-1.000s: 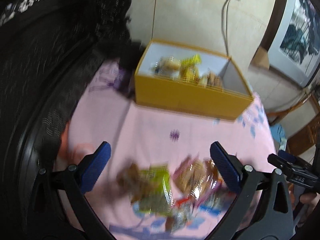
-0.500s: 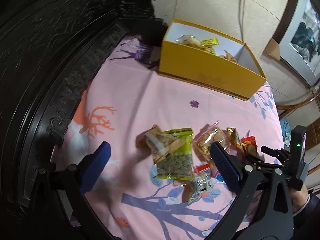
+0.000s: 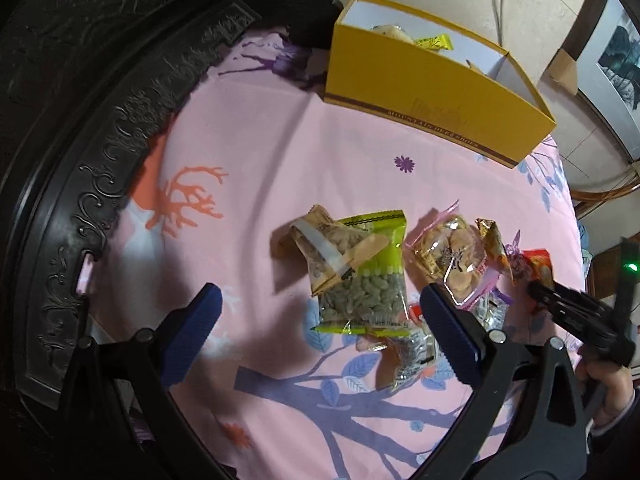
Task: Organize snacks
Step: 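Grasp the red round biscuit packet with the right tool, then grasp the tan white-banded packet with the left tool while the right tool holds the biscuit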
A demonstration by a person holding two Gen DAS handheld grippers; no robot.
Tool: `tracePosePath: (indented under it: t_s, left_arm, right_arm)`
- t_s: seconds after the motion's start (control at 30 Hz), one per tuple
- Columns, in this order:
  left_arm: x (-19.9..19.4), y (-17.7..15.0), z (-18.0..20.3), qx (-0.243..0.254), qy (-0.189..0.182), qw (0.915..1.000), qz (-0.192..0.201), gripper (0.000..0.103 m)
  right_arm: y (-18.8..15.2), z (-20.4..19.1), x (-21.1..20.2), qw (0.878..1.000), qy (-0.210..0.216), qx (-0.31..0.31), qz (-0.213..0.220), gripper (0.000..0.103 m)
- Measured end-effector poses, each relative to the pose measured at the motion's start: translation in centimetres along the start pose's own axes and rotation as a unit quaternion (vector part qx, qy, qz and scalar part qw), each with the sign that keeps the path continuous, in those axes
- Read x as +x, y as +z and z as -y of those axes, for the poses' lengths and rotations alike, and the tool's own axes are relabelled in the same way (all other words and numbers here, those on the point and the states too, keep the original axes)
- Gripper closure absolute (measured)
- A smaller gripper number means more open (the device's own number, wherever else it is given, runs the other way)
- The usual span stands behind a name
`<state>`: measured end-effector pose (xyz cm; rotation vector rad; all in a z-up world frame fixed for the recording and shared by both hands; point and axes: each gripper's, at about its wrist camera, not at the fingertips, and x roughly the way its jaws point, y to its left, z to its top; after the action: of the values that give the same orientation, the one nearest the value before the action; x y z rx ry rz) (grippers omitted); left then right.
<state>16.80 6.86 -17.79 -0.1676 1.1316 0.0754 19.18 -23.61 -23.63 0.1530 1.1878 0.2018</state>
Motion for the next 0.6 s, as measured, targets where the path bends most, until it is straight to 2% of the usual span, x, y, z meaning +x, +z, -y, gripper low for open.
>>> tracePosePath:
  t_s: [0.17, 0.3, 0.4, 0.43, 0.47, 0.5, 0.53, 0.57, 0.6]
  left_arm:
    - [2.8, 2.3, -1.8, -0.071, -0.028, 0.9966, -0.031, 0.002]
    - [5.3, 3.7, -3.6, -0.163, -0.041, 0.9838, -0.061, 0.002]
    - [7.0, 3.9, -4.0, -0.196, -0.048, 0.9761, -0.08, 0.003]
    - [7.4, 4.0, -3.9, -0.199, -0.05, 0.9752, -0.083, 0.006]
    - [7.8, 4.0, -3.9, -0.2, -0.053, 0.9745, -0.086, 0.017]
    - [8.3, 4.0, -3.7, -0.198, -0.06, 0.9739, -0.093, 0.023]
    - [8.8, 3.9, -3.6, -0.197, -0.067, 0.9728, -0.102, 0.038]
    - [9.2, 3.8, -3.5, -0.196, -0.072, 0.9716, -0.111, 0.048]
    - [9.5, 3.6, -3.4, -0.198, -0.074, 0.9705, -0.116, 0.049]
  right_arm:
    - [-0.7, 0.0, -1.2, 1.0, 0.015, 0.01, -0.004, 0.058]
    - [-1.2, -0.7, -1.5, 0.999, 0.031, 0.025, -0.012, 0.058]
    - [-1.3, -1.4, -1.7, 0.999, 0.034, 0.017, -0.01, 0.058]
    - [-1.3, -1.5, -1.7, 0.999, 0.035, 0.015, -0.01, 0.058]
    - [-1.3, -1.6, -1.7, 0.999, 0.037, 0.016, -0.01, 0.058]
    - [-1.2, -1.6, -1.7, 0.999, 0.04, 0.018, -0.012, 0.058]
    - [-1.2, -1.6, -1.7, 0.999, 0.041, 0.019, -0.012, 0.058]
    - [-1.2, -1.6, -1.8, 0.999, 0.041, 0.019, -0.01, 0.058]
    - [-1.1, -1.6, -1.9, 0.999, 0.041, 0.019, -0.008, 0.058]
